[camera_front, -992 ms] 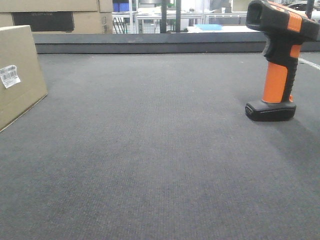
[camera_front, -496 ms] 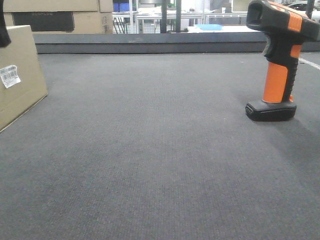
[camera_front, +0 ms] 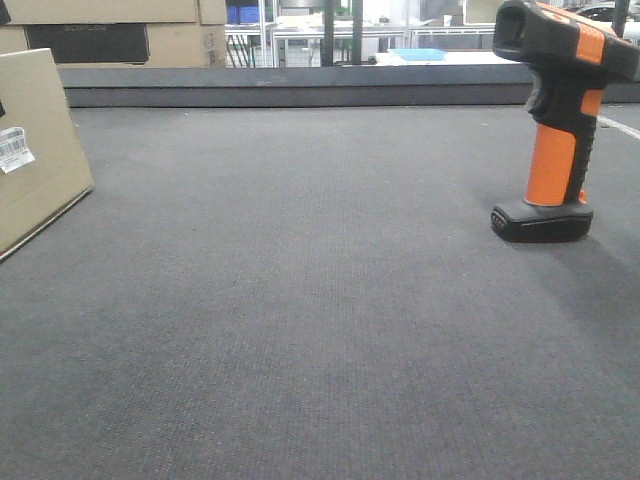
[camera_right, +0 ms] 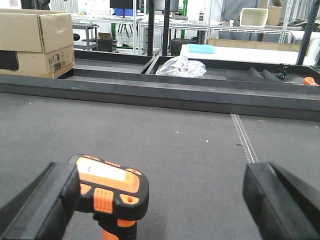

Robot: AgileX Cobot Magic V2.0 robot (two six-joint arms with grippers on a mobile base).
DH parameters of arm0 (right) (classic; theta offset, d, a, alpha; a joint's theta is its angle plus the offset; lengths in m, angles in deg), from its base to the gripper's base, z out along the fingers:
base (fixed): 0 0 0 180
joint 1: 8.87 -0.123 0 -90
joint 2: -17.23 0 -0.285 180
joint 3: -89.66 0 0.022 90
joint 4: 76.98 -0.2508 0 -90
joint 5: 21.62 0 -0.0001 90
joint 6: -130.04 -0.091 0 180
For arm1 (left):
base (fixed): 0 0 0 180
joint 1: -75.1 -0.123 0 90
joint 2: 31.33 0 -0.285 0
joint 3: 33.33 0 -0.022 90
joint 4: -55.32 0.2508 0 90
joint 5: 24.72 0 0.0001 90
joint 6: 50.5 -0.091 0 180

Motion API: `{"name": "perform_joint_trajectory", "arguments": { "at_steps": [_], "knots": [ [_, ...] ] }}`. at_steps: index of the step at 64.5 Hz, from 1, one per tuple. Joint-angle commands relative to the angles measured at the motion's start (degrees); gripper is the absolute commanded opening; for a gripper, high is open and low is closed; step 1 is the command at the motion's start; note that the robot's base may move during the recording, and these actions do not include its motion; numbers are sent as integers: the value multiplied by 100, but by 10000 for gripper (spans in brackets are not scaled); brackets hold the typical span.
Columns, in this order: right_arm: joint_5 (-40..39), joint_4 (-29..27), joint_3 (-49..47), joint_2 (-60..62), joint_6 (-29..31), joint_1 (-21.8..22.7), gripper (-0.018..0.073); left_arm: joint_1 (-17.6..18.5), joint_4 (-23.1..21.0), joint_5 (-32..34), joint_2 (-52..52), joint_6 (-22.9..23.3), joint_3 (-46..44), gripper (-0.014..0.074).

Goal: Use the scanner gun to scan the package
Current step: 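Grasp the cardboard box with the left gripper and lift it up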

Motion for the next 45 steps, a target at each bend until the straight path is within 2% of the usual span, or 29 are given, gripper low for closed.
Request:
{"name": "perform_joint_trajectory", "arguments": {
  "at_steps": [1, 13, 26, 35, 40, 45],
  "knots": [
    [-134, -9, -44, -9, -3, -10, 568, 14, -84, 9, -179, 2, -56, -110],
    [-134, -9, -44, -9, -3, -10, 568, 14, -494, 9, -698, 2, -44, -111],
    [184, -21, -44, 124, -3, -35, 568, 14, -1969, 9, -1355, 2, 231, -111],
    [659, -21, -27, 217, -3, -357, 568, 14, -3080, 9, -1529, -195, 650, -111],
    [745, -181, 42, 217, -3, -587, 568, 14, -3475, 9, -1529, -228, 882, -111],
    [647, -349, 185, 217, -3, -695, 568, 14, -3680, 9, -1529, -242, 1106, -111]
  ]
}}
